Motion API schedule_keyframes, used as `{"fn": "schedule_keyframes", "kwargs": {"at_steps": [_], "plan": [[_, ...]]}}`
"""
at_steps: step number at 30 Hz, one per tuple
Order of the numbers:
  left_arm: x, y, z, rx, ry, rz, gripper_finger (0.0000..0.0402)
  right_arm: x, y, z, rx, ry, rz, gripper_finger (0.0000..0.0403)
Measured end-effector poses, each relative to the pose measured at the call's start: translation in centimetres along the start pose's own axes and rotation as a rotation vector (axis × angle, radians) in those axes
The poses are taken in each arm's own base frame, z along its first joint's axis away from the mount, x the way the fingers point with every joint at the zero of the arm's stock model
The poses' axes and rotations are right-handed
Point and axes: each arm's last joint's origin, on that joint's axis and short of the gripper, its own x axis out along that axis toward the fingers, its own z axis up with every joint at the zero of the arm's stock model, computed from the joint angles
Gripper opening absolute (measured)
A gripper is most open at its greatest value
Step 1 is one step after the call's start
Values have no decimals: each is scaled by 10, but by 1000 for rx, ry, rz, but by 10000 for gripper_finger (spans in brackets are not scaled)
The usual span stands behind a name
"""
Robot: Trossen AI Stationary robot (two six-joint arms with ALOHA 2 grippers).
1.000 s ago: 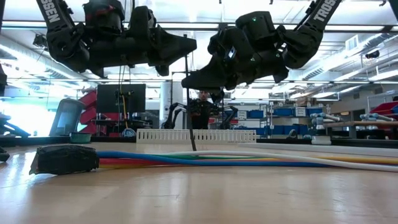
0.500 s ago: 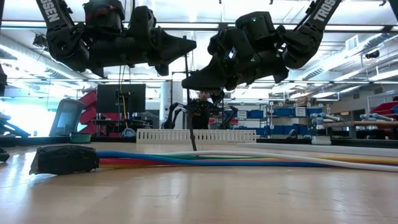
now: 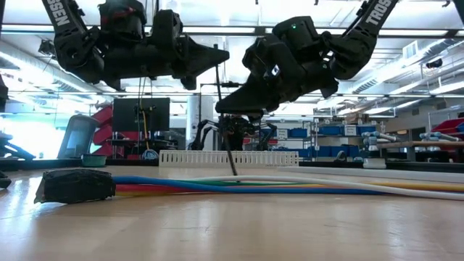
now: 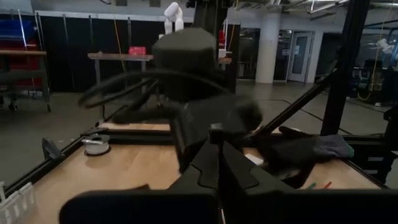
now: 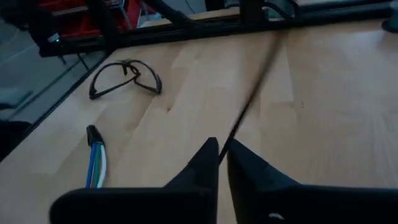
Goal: Ziptie cables
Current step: Wrap the zip tie around the cable wires
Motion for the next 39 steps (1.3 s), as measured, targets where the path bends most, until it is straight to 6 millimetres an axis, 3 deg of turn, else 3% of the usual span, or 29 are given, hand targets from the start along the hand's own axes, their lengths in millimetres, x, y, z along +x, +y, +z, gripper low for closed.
{"fn": "schedule_keyframes", "kwargs": {"at_steps": [8, 14, 25, 29, 33, 39], "plan": [[-1, 5, -10, -83, 108, 27, 1, 0, -1, -5, -78, 57, -42, 103], [-4, 15, -15, -157, 158, 74, 1, -6, 5, -8, -225, 204, -247, 111], [-7, 31, -13, -290, 124, 138, 0, 23, 58, -16, -1018, 281, -486, 111], [-8, 33, -12, -385, 102, 148, 0, 34, 63, -24, -1236, 311, -591, 111], [-8, 34, -7, -467, 53, 146, 0, 43, 61, -41, -1453, 399, -571, 111], [-8, 36, -6, -525, 35, 149, 0, 50, 67, -52, -1596, 427, -595, 111]]}}
